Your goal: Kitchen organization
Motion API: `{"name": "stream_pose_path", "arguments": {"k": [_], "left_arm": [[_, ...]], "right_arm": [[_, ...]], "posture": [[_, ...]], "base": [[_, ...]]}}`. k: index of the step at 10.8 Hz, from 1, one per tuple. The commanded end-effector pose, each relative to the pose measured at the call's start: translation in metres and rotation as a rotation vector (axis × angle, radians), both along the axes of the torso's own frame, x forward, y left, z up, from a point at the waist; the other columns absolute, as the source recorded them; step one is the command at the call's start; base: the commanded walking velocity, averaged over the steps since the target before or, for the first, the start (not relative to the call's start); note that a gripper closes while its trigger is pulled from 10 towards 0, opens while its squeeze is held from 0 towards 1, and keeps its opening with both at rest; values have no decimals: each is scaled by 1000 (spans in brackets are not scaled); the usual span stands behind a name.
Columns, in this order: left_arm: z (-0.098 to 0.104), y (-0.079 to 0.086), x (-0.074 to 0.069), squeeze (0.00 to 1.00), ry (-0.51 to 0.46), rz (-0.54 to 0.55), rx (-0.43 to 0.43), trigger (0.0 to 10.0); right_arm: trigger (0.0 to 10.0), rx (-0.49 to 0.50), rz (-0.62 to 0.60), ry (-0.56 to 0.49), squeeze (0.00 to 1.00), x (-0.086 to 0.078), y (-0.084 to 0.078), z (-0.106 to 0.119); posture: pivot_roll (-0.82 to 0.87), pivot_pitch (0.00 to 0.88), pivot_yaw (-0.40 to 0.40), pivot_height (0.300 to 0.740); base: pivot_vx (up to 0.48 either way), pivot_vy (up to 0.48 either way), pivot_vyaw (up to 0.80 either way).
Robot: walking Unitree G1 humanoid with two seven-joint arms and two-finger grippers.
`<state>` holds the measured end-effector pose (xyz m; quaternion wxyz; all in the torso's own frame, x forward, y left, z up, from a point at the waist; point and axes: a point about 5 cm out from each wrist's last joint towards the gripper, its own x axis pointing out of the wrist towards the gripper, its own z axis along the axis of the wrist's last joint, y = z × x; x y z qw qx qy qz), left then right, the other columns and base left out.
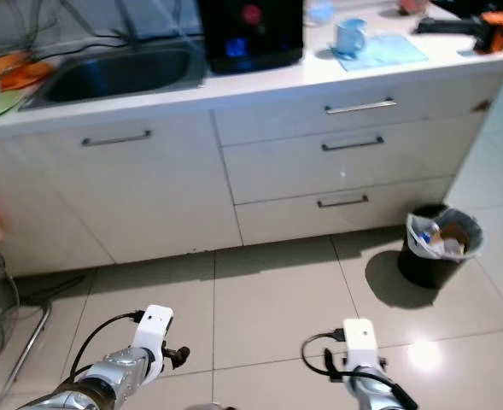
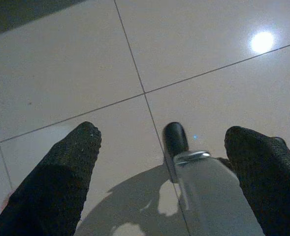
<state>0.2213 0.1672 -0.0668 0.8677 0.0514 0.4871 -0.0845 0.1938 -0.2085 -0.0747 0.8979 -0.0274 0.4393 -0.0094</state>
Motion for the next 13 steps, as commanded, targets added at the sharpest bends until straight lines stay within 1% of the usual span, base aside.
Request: {"name": "stream_pose_path", "arguments": {"k": [1,2,3,4,5,6,7,8,9,10,11,12,13], "left_arm": [[1,4,2,0,-13,-2,7,10000],[8,3,12,0,-75,52,-31,10000],[17,5,24,0,-139,92,-65,10000],[24,4,33,0,-189,117,-97,10000],[30,3,40,0,-232,122,-114,10000],[41,5,53,0,-329,144,-98,10000],[59,-5,70,0,-447,119,-126,10000],[71,-13,80,0,-522,97,-152,10000],[86,-19,89,0,-636,54,-171,10000],[109,-24,99,0,-785,21,-174,10000],[129,-28,104,0,-905,-21,-161,10000],[149,-29,106,0,-1004,-5,-177,10000],[167,-28,105,0,-1082,4,-195,10000]], "right_arm": [[10000,24,-4,-8,0,2,5,0],[10000,17,-15,-8,0,2,3,0],[10000,27,-28,-21,0,4,2,2],[10000,69,-71,-51,0,11,4,5],[10000,150,-92,-122,0,29,14,15],[10000,229,-99,-195,0,47,26,26],[10000,263,-75,-243,0,57,33,34],[10000,313,-55,-330,0,71,37,47],[10000,353,-64,-423,0,81,39,59],[10000,422,-91,-540,0,92,39,78],[10000,426,-87,-629,0,98,37,96],[10000,419,-66,-700,0,101,35,118],[10000,338,-21,-801,0,104,33,141]], "posture": [[55,0,95,740],[51,0,96,740],[53,0,93,740],[55,0,93,740],[51,0,92,740],[50,0,93,740],[57,0,90,740],[62,0,85,740],[60,0,86,740],[57,0,87,740],[51,0,88,740],[48,0,87,740],[48,0,84,740]], "base": [[0,0,0],[0,266,0],[300,375,0],[345,334,0],[349,330,0],[345,334,0],[322,356,0],[0,0,0],[0,0,0],[0,0,0],[0,0,0],[0,0,0],[0,0,0]]}}
